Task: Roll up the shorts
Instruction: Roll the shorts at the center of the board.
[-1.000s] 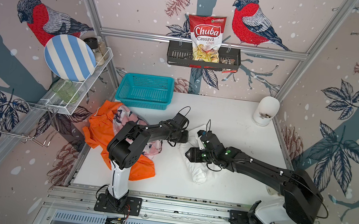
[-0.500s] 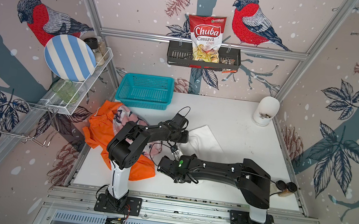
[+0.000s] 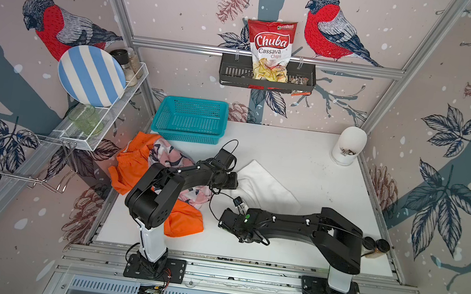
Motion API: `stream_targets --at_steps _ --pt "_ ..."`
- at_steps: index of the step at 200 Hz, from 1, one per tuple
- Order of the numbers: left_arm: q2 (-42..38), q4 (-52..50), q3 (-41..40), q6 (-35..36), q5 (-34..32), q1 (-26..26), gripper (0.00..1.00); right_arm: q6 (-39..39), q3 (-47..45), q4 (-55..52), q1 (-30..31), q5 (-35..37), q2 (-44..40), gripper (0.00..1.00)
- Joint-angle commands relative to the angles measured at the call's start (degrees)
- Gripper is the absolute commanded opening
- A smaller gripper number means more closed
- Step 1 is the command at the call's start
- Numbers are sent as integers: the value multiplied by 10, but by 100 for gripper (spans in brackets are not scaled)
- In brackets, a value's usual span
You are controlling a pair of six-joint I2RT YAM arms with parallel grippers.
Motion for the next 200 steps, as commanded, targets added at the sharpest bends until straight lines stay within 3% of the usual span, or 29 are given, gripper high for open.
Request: stream_targets --at_steps 1,29,58,113,144,168,182,200 --pt "-41 -55 -6 7 -52 14 57 -47 -23 118 -28 -197 -51 12" --pt "-107 -100 -6 11 -103 22 64 -30 -89 255 -103 -417 -105 6" --pt "-168 -142 1 9 -126 22 71 13 -165 396 -183 -596 -116 6" --pt "-187 -109 -13 -31 -95 -22 77 120 -278 622 -295 -784 -56 6" --pt "-120 -61 -13 -47 -75 -41 79 171 -310 705 -325 -826 -27 6" --pt "-47 -51 5 -49 -108 -39 74 159 -312 680 -330 -817 -28 12" --pt "-3 -58 25 -40 -132 -35 63 101 -291 571 -326 -759 -47 15" --pt "40 -59 42 -27 -140 -28 46 19 -250 417 -304 -625 -88 24"
